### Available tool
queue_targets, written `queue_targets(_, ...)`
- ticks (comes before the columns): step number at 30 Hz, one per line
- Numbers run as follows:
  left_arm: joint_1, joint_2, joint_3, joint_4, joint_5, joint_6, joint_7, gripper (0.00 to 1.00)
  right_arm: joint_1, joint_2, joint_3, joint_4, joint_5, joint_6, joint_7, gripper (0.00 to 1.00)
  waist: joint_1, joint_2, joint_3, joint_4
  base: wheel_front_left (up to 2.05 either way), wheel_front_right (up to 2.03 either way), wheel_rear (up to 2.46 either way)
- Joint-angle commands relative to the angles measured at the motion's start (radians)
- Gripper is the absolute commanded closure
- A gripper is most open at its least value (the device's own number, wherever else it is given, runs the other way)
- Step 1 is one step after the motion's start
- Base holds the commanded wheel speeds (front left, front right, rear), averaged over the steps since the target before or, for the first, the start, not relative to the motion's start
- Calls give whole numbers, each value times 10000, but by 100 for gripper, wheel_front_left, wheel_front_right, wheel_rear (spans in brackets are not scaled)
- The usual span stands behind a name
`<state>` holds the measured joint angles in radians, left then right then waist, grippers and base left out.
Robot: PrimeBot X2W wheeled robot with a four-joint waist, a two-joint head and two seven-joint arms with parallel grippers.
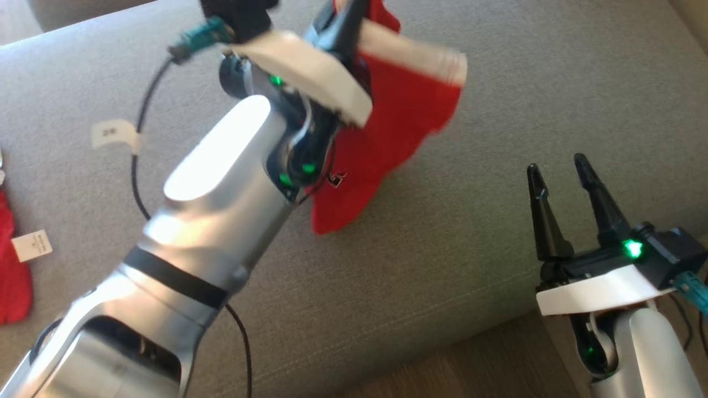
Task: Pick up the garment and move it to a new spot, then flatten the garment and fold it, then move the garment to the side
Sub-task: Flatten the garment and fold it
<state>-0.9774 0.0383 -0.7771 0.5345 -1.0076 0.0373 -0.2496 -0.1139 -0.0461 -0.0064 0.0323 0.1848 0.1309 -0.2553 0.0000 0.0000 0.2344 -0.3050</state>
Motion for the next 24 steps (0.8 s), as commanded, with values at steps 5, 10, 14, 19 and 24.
queue_targets(5,516,120,1904,-1225,1102,768,-117,100,-391,-41,292,-490,-25,-2,-65,0,0,0,287,241,0,0,0)
queue_targets(10,2347,120,1991,-923,2099,315,-120,100,-480,-41,772,-497,-126,-2,-65,0,0,0,421,429,0,0,0)
queue_targets(14,3259,120,1760,-593,2447,247,-120,100,-526,-41,945,-494,-202,-2,-65,0,0,0,387,563,0,0,0)
queue_targets(19,3857,120,1799,-874,2667,535,-121,0,-527,-41,1187,-450,-249,-2,-65,0,0,0,269,759,0,0,0)
queue_targets(24,4235,120,1474,-1141,3036,426,-121,0,-426,-41,1248,-396,-261,-2,-65,0,0,0,56,925,0,0,0)
